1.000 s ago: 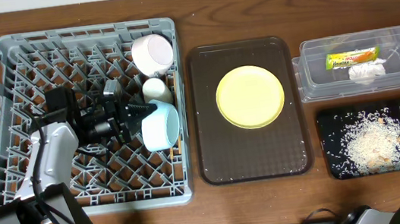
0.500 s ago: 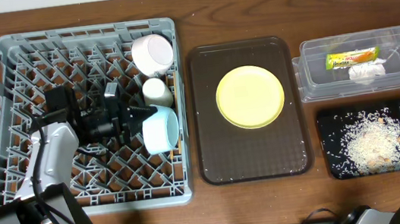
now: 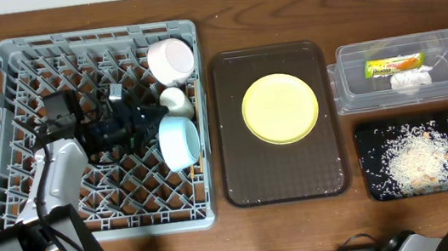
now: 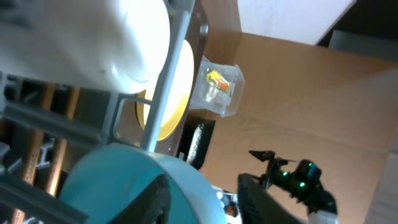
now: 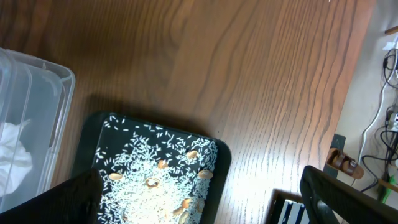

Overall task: Sort waste into correct bins and load items into the dishwasher rack
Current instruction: 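Carry the blue bowl into the rack and lower it beside the cup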

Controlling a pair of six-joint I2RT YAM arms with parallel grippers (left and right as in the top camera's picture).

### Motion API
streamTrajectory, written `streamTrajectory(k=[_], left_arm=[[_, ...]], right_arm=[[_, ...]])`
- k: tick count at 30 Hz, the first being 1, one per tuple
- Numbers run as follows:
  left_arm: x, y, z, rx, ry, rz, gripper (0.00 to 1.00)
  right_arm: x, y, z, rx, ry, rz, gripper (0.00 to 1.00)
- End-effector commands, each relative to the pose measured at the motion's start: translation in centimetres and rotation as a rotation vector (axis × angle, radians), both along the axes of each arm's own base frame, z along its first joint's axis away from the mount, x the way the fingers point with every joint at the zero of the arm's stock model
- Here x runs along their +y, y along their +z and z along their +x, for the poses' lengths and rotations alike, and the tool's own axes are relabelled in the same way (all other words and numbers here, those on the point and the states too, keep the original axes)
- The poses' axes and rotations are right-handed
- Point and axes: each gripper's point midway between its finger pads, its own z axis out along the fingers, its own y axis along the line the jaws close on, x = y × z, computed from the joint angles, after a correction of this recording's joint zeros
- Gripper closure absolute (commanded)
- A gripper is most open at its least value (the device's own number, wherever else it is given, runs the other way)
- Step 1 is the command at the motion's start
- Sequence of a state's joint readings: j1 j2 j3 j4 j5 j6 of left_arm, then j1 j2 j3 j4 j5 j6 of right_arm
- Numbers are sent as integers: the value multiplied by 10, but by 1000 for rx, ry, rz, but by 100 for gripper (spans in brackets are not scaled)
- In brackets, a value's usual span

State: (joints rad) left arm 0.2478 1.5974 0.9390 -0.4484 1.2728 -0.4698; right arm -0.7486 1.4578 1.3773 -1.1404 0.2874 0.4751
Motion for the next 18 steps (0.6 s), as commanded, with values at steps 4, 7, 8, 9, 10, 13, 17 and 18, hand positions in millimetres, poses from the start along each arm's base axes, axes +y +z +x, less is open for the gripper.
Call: streamTrajectory(k=[4, 7, 8, 9, 10, 13, 17, 18], left_arm=[[7, -2, 5, -10, 23, 16, 31], [17, -1, 7, -19, 49, 18, 31], [22, -1, 8, -20, 64, 19, 31], [26, -1, 9, -21, 75, 19, 31], [30, 0, 10, -22, 89, 19, 31], [42, 4, 11, -35, 124, 24, 31], [51, 22, 9, -106, 148, 53, 36], [51, 28, 8, -129, 154, 77, 40]], right_arm=[[-2, 3, -3, -5, -24, -11, 1], [-2, 3, -3, -6, -24, -11, 1], [-2, 3, -3, -5, -25, -11, 1], [-2, 3, -3, -5, -24, -11, 1], [-2, 3, -3, -6, -24, -11, 1], [-2, 3, -3, -6, -24, -11, 1], [-2, 3, -3, -6, -24, -11, 1], [-2, 3, -3, -5, -25, -11, 1]])
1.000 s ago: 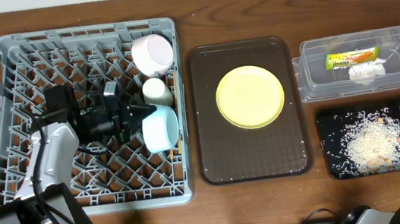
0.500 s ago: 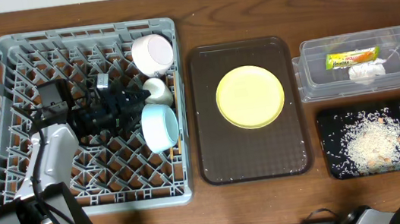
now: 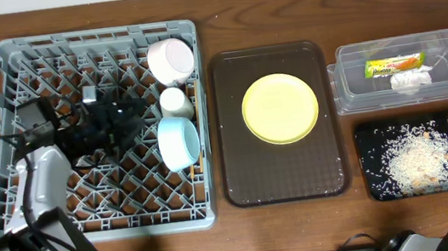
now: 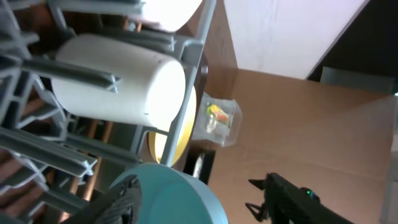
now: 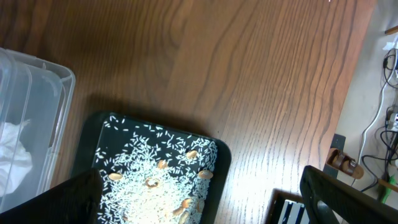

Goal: Sort waste into correct bins and load items into the dishwasher rack

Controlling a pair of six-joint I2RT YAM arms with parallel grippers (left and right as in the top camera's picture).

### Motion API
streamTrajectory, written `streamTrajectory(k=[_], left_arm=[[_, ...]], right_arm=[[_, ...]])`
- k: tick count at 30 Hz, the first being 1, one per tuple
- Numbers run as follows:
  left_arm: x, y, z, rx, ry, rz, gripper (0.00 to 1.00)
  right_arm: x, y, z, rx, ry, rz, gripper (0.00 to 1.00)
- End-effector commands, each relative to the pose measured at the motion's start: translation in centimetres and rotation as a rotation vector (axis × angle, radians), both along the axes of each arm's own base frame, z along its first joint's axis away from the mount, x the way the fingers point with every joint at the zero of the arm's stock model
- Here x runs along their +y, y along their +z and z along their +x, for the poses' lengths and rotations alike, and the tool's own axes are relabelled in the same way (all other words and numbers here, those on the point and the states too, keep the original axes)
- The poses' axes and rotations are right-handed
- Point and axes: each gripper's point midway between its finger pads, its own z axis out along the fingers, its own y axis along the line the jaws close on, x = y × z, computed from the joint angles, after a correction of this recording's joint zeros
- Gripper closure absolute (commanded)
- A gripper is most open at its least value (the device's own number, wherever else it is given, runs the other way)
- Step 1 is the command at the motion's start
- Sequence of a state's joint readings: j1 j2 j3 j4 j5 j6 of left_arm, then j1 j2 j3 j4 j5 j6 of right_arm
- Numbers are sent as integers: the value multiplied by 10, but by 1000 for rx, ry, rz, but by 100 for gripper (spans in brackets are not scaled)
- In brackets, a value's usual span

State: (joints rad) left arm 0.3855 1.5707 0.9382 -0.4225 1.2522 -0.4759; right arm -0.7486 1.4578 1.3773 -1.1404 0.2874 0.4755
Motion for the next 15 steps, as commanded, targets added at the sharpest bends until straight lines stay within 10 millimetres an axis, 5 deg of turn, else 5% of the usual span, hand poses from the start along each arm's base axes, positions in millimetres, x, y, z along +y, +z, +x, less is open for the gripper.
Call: streamTrajectory(k=[1, 4, 10, 15], left_arm=[[1, 27, -4, -101, 11, 76, 46], [-7, 48, -14, -171, 18, 194, 94], [-43, 80, -42, -299, 12, 464, 94], [-73, 78, -64, -344, -24, 683, 94]], right_arm=[[-2, 3, -3, -6, -24, -11, 1], [-2, 3, -3, -5, -24, -11, 1], [-2, 3, -3, -6, -24, -11, 1], [-2, 3, -3, -6, -24, -11, 1]])
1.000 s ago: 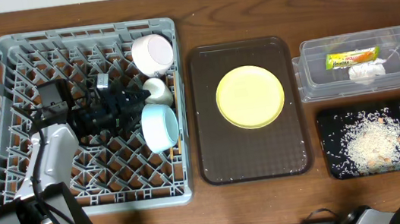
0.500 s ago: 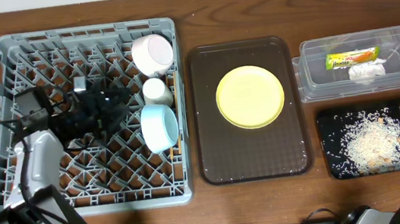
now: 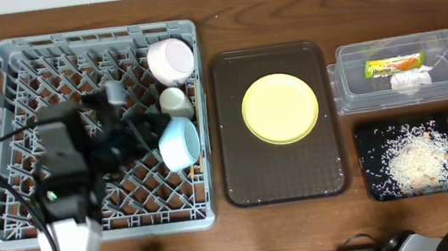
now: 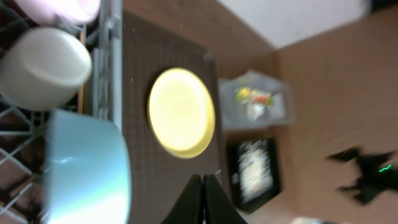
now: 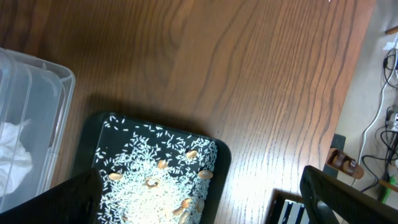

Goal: Sort waste into correct bins and load items into the dishwasher rack

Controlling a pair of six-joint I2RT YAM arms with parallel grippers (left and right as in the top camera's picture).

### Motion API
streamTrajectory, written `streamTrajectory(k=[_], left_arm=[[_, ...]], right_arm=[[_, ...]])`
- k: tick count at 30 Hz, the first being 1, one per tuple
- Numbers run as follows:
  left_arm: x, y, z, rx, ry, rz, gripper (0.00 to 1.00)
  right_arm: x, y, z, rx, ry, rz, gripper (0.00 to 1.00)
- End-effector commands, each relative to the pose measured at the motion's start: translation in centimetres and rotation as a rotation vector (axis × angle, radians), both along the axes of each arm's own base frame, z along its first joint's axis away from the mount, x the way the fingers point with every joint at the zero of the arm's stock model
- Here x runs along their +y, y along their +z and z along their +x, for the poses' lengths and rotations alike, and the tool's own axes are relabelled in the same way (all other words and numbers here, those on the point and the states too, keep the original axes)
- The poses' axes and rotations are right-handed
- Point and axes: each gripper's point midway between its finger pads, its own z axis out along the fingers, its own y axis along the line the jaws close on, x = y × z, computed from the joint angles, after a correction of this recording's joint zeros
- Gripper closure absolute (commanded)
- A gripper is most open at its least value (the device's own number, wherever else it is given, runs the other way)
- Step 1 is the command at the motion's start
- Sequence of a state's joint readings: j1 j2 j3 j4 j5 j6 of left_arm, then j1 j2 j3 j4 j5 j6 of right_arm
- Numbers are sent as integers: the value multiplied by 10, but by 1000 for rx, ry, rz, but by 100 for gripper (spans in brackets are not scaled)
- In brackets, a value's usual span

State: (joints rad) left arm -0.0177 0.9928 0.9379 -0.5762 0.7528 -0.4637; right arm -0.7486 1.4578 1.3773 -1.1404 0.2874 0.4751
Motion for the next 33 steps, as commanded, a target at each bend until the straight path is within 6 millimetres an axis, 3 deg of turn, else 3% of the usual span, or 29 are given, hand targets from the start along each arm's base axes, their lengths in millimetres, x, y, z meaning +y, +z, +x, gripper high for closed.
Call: streamTrajectory(k=[1, 7, 11, 15, 17, 19, 27, 30, 33], left_arm=[[4, -15, 4, -35, 86, 229, 93], [-21, -53, 2, 1, 46, 448, 91], [-9, -78, 11, 54, 96, 576, 89], [13, -88, 20, 70, 172, 672, 85], [26, -84, 25, 61, 226, 706, 83], [37, -74, 29, 38, 277, 720, 73], [42, -12, 24, -118, 349, 624, 61], [46, -2, 15, -139, 357, 611, 60], [49, -5, 7, -119, 350, 623, 60]], right_arm=[[-2, 3, -3, -6, -24, -11, 1], [-2, 3, -3, -5, -25, -11, 1], [-2, 3, -3, -6, -24, -11, 1], [-2, 3, -3, -6, -24, -11, 1], [-2, 2, -3, -5, -24, -10, 1], [-2, 3, -3, -5, -25, -11, 1], [-2, 3, -3, -5, -25, -11, 1], [-2, 3, -3, -6, -24, -11, 1], [-2, 2, -3, -5, -25, -11, 1]])
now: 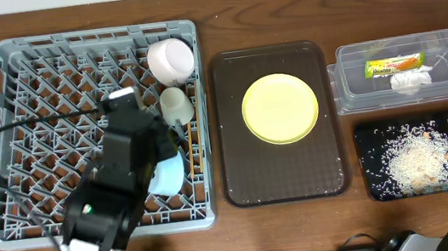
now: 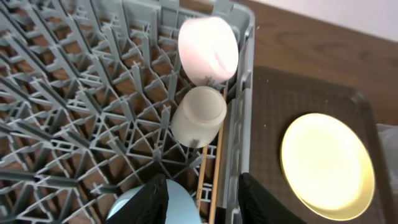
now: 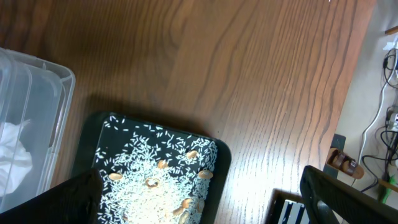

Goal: Sort waste into correct bins and load items into the dishwasher rack

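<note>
The grey dishwasher rack point(image 1: 32, 98) holds a white cup point(image 1: 170, 59), a cream cup point(image 1: 175, 106) and a light blue bowl point(image 1: 167, 175). My left arm point(image 1: 124, 150) hangs over the rack's right part. In the left wrist view my left gripper point(image 2: 205, 190) is open above the blue bowl point(image 2: 177, 208), whose rim shows by the left finger. Wooden chopsticks point(image 2: 212, 168) lie along the rack wall. A yellow plate point(image 1: 280, 107) rests on the brown tray point(image 1: 239, 175). My right gripper point(image 3: 205, 205) is open over the black tray of rice point(image 3: 155, 168).
A clear bin point(image 1: 356, 83) at the right holds a yellow snack wrapper point(image 1: 395, 63) and a crumpled tissue point(image 1: 411, 80). The black tray point(image 1: 371, 137) with rice and scraps lies in front of it.
My left gripper's fingers were together 1.1 s ago and now stand wide apart. The arm has shifted right and now looks straight down. The blue bowl lies nearer the rack's front.
At first my left gripper was low in the rack with its fingers around the blue bowl. Then it was drawn back to the left, the bowl staying beside the cream cup. Then it was higher with fingers together, and now it is open above the bowl. The right arm stayed still.
</note>
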Controlling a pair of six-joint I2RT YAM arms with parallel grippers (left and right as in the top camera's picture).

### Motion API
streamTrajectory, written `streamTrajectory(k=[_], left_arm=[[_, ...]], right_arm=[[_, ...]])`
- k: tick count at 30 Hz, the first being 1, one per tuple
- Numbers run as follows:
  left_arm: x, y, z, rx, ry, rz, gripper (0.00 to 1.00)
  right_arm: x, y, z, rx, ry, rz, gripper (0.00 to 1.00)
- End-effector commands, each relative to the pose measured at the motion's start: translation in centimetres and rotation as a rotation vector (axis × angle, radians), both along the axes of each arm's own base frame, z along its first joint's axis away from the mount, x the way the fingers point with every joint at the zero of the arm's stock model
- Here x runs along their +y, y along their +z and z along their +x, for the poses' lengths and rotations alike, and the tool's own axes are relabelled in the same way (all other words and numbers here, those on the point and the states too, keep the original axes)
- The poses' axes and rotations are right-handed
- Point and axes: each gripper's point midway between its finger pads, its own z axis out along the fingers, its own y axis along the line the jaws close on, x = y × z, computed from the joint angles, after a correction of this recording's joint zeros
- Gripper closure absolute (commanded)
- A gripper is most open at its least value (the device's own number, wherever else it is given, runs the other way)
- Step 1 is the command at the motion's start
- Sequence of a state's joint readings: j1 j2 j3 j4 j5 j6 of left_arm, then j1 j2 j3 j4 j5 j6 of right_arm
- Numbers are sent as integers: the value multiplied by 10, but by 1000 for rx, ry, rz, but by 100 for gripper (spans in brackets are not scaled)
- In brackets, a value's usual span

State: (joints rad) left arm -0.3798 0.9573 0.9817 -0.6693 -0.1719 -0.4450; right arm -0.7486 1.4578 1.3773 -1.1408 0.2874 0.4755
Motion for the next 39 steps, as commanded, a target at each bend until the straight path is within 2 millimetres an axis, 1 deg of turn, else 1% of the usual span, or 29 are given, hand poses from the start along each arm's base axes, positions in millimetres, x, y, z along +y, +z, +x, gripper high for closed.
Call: streamTrajectory(k=[1, 4, 11, 14, 15, 19, 20, 21, 25, 27, 29, 32, 35, 39], left_arm=[[7, 5, -3, 1, 18, 21, 60], [6, -3, -5, 37, 20, 23, 59], [-13, -19, -4, 109, -52, -23, 59], [-12, -28, -4, 147, -49, -7, 59], [-9, -32, -4, 161, -39, 8, 59], [20, -52, -8, 239, 89, 145, 60], [25, -59, -11, 270, 111, 170, 61], [26, -64, -13, 296, 112, 182, 64], [24, -91, -19, 418, 116, 201, 66], [18, -100, -21, 465, 94, 187, 65], [6, -110, -23, 511, 56, 140, 66], [-11, -114, -23, 532, 2, 61, 66], [-31, -107, -20, 512, -74, -26, 66], [-57, -87, -17, 445, -185, -145, 66]], right_arm=[[-2, 3, -3, -6, -24, -11, 1], [-2, 3, -3, -6, -24, -11, 1], [-2, 3, -3, -6, -24, -11, 1], [-2, 3, -3, -6, -24, -11, 1], [-2, 3, -3, -6, -24, -11, 1], [-2, 3, -3, -5, -24, -11, 1], [-2, 3, -3, -6, -24, -11, 1], [-2, 3, -3, -6, -24, -11, 1], [-2, 3, -3, -6, -24, -11, 1], [-2, 3, -3, -6, -24, -11, 1], [-2, 3, -3, -5, -24, -11, 1], [-2, 3, -3, -6, -24, -11, 1], [-2, 3, -3, -6, -24, -11, 1], [-2, 3, -3, -6, -24, -11, 1]])
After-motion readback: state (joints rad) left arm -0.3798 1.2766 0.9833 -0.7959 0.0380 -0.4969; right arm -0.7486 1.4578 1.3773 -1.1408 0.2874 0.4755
